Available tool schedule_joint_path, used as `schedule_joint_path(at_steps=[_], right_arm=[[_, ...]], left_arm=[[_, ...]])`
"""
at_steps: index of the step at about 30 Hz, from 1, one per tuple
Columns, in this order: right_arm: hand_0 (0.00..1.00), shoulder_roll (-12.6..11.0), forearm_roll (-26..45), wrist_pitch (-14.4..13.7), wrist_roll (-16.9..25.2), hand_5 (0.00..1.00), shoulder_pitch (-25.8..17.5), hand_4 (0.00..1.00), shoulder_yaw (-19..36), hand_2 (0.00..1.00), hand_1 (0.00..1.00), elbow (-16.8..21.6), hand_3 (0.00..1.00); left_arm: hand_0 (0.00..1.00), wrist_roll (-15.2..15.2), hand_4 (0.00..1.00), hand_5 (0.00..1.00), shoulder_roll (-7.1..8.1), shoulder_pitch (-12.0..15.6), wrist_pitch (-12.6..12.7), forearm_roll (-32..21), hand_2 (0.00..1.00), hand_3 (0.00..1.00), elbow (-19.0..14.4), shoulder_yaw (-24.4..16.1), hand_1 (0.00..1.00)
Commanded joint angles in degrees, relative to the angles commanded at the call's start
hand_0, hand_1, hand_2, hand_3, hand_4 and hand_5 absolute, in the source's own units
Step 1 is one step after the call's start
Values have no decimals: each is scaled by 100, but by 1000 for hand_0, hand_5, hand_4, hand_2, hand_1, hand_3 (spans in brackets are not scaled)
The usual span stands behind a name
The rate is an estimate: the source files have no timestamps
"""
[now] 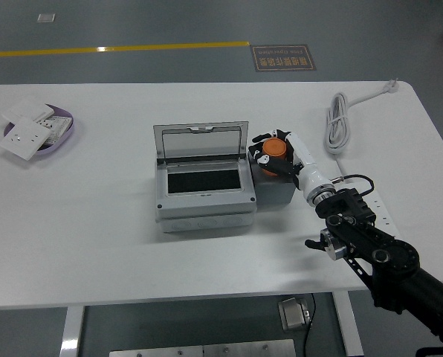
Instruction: Pick up the cylinder from the cube,place it in the box,flap close box
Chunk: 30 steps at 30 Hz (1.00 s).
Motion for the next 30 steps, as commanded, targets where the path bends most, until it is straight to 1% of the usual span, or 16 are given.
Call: schedule_joint_path(at_steps=[3,4,8,9,12,14,15,20,21,25,27,28,30], right_arm=[[576,-9,5,-21,-8,2,-3,37,4,430,500,16,432],[493,-17,13,-26,-11,2,-5,2,12,396,458,29,387],[493,-55,100,-7,1,2,-27,2,66,396,458,106,387],[460,-70,137,3,12,2,-40,2,91,398,444,140,344],[460,-122,253,34,50,2,-84,2,180,398,444,278,344],[460,-181,364,52,86,2,-115,2,252,398,444,437,344],[453,-212,409,56,98,2,-131,2,284,391,429,528,293],[453,-431,447,-61,25,2,-251,2,323,391,429,1129,293],[471,-471,410,-96,-14,2,-271,2,300,397,438,1251,284],[471,-574,-55,-365,-406,2,-275,2,15,397,438,1836,284],[471,-563,-334,-454,-627,2,-207,2,-178,397,438,2084,284],[452,-546,-504,-497,-759,2,-150,2,-296,385,409,2220,265],[452,-503,-826,-561,-1015,2,-23,2,-524,385,409,2467,265]], left_arm=[[569,-1,717,222,1,-1,1,11,582,604,-1,-10,616],[569,-1,718,220,1,-2,2,13,583,605,-1,-13,616],[569,-2,718,220,1,-2,4,26,583,605,-1,-24,616],[568,-3,721,225,0,-1,5,29,584,608,-1,-26,616],[568,-3,721,225,-6,4,7,24,584,608,2,-11,616],[568,-3,721,225,-13,14,9,17,584,608,5,3,616],[569,-3,721,226,-16,18,9,14,584,607,6,10,616],[569,-5,721,226,-29,36,12,-18,584,607,15,46,616],[569,-5,730,234,-31,39,12,-24,587,611,17,51,616],[569,-5,730,234,-43,53,13,-79,587,611,29,102,616],[569,-6,730,234,-49,61,14,-97,587,611,33,118,616],[569,-6,732,240,-53,65,14,-105,588,612,34,125,616],[569,-7,732,240,-58,72,14,-120,588,612,37,140,616]])
